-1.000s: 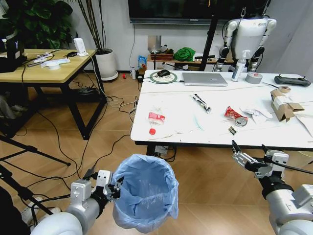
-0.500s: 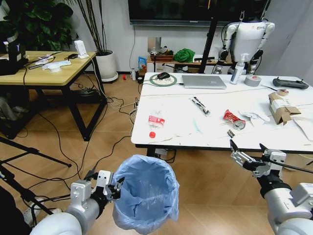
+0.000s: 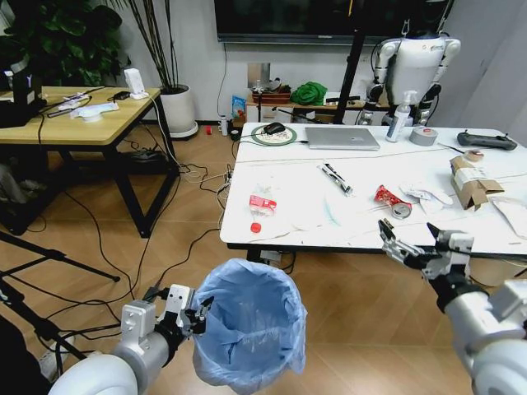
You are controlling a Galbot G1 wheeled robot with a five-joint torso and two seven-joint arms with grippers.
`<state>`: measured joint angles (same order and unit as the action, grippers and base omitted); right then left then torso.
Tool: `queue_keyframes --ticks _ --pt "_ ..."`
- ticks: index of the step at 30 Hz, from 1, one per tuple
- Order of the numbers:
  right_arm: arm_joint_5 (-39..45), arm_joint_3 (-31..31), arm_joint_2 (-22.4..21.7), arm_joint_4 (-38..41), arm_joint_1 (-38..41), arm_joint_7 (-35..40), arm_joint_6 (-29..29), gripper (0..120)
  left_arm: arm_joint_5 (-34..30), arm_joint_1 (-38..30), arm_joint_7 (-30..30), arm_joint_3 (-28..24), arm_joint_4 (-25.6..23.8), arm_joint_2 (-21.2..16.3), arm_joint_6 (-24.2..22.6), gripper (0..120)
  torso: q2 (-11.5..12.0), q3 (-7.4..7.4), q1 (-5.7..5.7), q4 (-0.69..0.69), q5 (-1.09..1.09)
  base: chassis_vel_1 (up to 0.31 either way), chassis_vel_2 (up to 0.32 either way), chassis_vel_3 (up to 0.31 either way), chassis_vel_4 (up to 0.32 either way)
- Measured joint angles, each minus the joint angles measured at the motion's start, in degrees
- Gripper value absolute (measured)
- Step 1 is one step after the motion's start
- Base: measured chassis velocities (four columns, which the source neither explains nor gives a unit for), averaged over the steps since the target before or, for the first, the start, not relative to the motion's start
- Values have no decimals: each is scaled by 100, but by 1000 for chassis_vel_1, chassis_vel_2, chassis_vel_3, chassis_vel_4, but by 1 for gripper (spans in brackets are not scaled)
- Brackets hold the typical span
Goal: Pick up the trash bin and place the trash from the table into it.
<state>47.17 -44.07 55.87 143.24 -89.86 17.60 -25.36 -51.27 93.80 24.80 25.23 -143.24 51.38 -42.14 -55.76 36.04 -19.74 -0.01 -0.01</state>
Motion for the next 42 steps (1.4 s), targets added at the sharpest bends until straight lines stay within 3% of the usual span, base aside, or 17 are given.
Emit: queue_keyframes --ticks 4,7,15,16,20,26,42 --pt "623 213 -443 -329 818 252 -195 100 -16 2 -7 13 0 -45 0 2 13 -7 6 0 0 0 0 0 0" --pt "833 382 -520 -561 1183 375 -318 100 -24 -4 -18 17 0 -74 0 2 18 -10 7 1 0 0 0 0 0" --pt "926 1282 -522 -1228 2252 638 -509 100 -44 -25 -30 17 0 -55 0 2 27 -17 12 1 1 0 0 0 0" --pt "1059 1735 -485 -1500 2732 917 -603 100 -53 -35 -42 20 0 -46 0 2 32 -18 13 0 0 0 0 0 0" --pt "1244 2110 -465 -1656 3093 1194 -741 100 -60 -51 -64 24 0 -19 0 2 34 -20 14 3 1 0 0 0 0" --pt "1804 3212 -420 -2114 4039 1666 -920 100 -67 -106 -83 -22 2 104 0 2 41 -24 18 1 2 0 0 0 0" --pt "3379 4040 -403 -2465 4826 3215 -1188 98 -33 -45 -86 -26 16 235 0 2 49 -29 21 1 1 0 0 0 0"
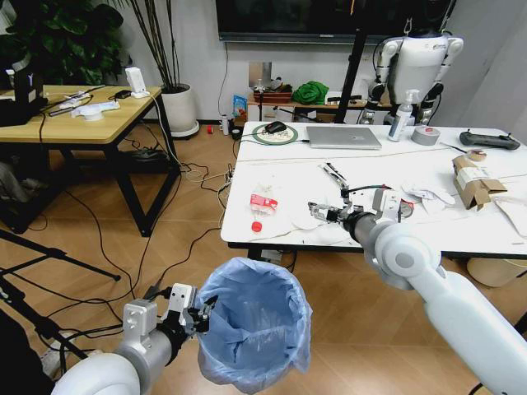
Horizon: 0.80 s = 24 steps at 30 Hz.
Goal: Pick up the trash bin and place the trash from the table into it.
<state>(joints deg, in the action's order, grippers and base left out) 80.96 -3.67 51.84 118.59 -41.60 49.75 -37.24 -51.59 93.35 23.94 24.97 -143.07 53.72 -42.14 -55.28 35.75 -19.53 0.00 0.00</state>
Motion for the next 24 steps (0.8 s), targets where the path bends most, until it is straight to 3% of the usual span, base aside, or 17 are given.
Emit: queue_keyframes --ticks 6,18,24 --pt "315 185 64 -15 176 322 23 90 15 -20 2 4 -1 40 0 2 1 -1 1 0 0 0 0 0 0" --pt "271 354 193 -241 199 317 58 90 92 -4 2 -1 0 97 0 2 3 -2 2 0 0 0 0 0 0" --pt "246 375 192 -286 191 299 73 74 103 5 2 -4 0 125 0 2 4 -3 2 0 0 0 0 0 0"
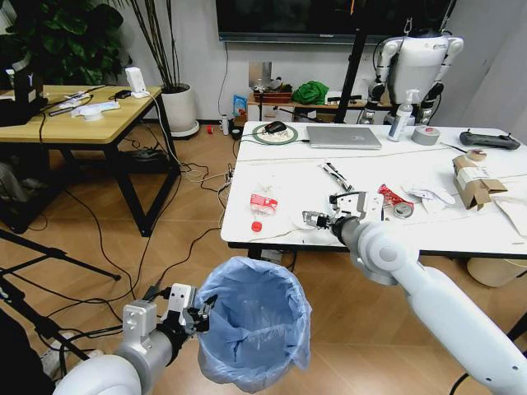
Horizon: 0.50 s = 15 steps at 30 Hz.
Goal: Pick up the trash bin and place the trash from the table into it.
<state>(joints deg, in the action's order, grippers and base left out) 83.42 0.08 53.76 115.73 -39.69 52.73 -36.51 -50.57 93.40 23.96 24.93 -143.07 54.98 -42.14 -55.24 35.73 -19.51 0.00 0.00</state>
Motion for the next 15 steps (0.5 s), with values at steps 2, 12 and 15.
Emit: queue_keyframes --ticks 2,12,15 --pt "-12 1 -9 -1 -17 -8 5 68 2 0 0 -11 0 4 0 2 0 0 0 0 0 0 0 0 0" --pt "-84 141 -7 -15 -26 -32 32 31 -1 -37 -11 -28 26 1 0 2 1 0 0 0 0 0 0 0 0" --pt "-87 165 5 -31 4 -33 34 25 -1 -34 -13 -29 34 9 0 2 1 -1 0 0 0 0 0 0 0"
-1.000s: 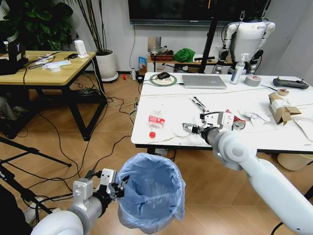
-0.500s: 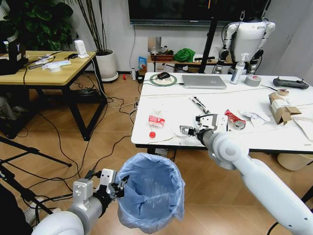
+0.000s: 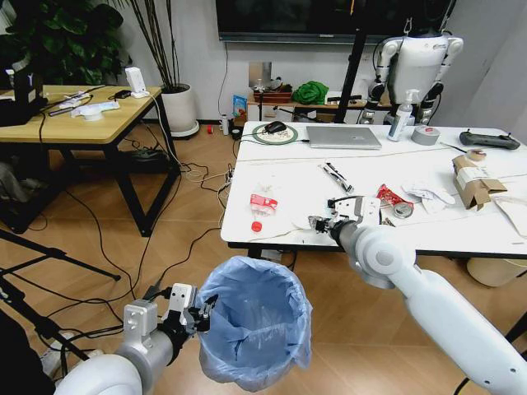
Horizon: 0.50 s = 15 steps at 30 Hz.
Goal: Pick up the trash bin and place the trash from the table into it.
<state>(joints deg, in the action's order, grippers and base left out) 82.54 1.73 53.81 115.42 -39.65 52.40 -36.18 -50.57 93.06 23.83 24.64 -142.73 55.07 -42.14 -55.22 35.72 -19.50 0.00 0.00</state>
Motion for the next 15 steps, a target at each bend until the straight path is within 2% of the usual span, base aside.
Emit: queue_keyframes --ticks 3,4,5,8,15 --pt "-9 29 11 -26 21 0 8 14 2 3 -5 -3 7 9 0 2 0 0 0 0 0 0 0 0 0" --pt "-9 29 11 -26 21 0 8 14 2 3 -5 -3 7 9 0 2 0 0 0 0 0 0 0 0 0" --pt "-19 38 17 -29 21 -1 14 8 4 3 -8 -4 7 12 0 2 0 0 0 0 0 0 0 0 0" --pt "-61 49 24 -29 -5 -7 25 1 6 2 -9 2 7 12 0 2 0 0 0 0 0 0 0 0 0" --pt "-176 8 26 -4 -74 -86 52 0 6 1 -10 23 0 -1 0 2 0 -1 0 0 0 0 0 0 0"
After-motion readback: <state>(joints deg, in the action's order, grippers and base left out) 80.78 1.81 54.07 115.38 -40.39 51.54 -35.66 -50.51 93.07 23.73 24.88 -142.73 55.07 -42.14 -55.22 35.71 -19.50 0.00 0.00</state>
